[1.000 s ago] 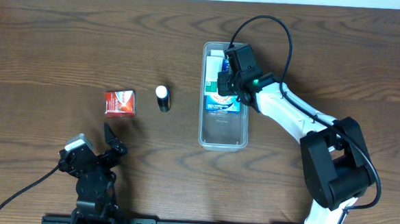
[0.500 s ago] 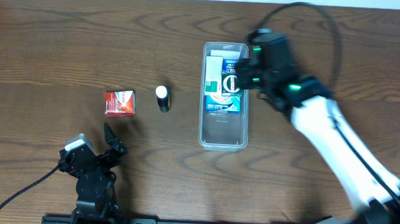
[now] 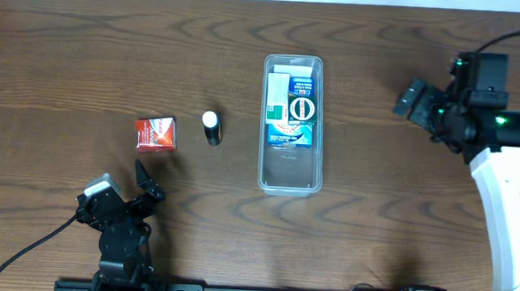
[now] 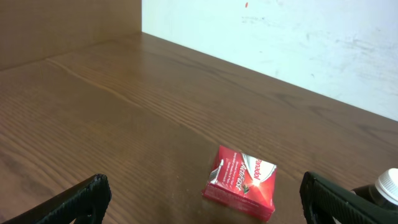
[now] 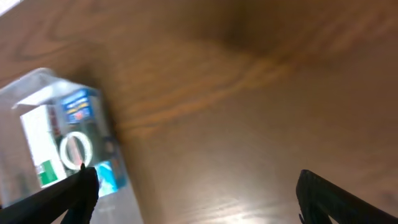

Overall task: Pack container
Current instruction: 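Reach the left gripper over the red Panadol sachet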

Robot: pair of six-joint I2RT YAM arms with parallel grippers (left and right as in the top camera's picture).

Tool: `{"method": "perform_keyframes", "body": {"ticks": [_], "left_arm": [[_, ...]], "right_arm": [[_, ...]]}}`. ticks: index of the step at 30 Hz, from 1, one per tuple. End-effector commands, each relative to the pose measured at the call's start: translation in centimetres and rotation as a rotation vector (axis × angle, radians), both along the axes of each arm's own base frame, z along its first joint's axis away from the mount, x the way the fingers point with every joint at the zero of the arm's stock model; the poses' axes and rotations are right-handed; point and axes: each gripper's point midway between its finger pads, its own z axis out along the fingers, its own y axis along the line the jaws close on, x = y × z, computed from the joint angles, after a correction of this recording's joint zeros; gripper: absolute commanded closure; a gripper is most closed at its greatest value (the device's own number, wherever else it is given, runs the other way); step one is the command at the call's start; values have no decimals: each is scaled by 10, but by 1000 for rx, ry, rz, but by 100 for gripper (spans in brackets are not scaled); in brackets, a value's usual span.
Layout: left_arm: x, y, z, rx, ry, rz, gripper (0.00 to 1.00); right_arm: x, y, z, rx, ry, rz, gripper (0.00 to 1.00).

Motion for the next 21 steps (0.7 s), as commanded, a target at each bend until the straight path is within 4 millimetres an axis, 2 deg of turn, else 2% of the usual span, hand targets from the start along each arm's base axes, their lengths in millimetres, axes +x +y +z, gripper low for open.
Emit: {"method": "perform_keyframes", "body": {"ticks": [1, 5, 7, 10, 14, 18, 21], "left_arm": [[0, 2, -10, -13, 14, 17, 2], [-1, 2, -11, -17, 14, 18, 2], [1, 2, -4, -26, -22, 14, 2], [8, -13, 7, -51, -65, -73, 2], [5, -15, 24, -53, -58, -85, 2], [2, -8, 45, -38, 25, -46, 2], [10, -4, 56, -41, 125, -8, 2]], "right_arm": [[-6, -7, 3, 7, 6, -27, 1], [-13, -6, -1, 9, 36, -26, 1], [-13, -6, -1, 8, 36, -26, 1], [-13, -6, 0, 8, 36, -26, 1], [-13, -6, 0, 8, 36, -26, 1], [-13, -6, 0, 8, 36, -26, 1], [-13, -6, 0, 8, 36, -26, 1]]}}
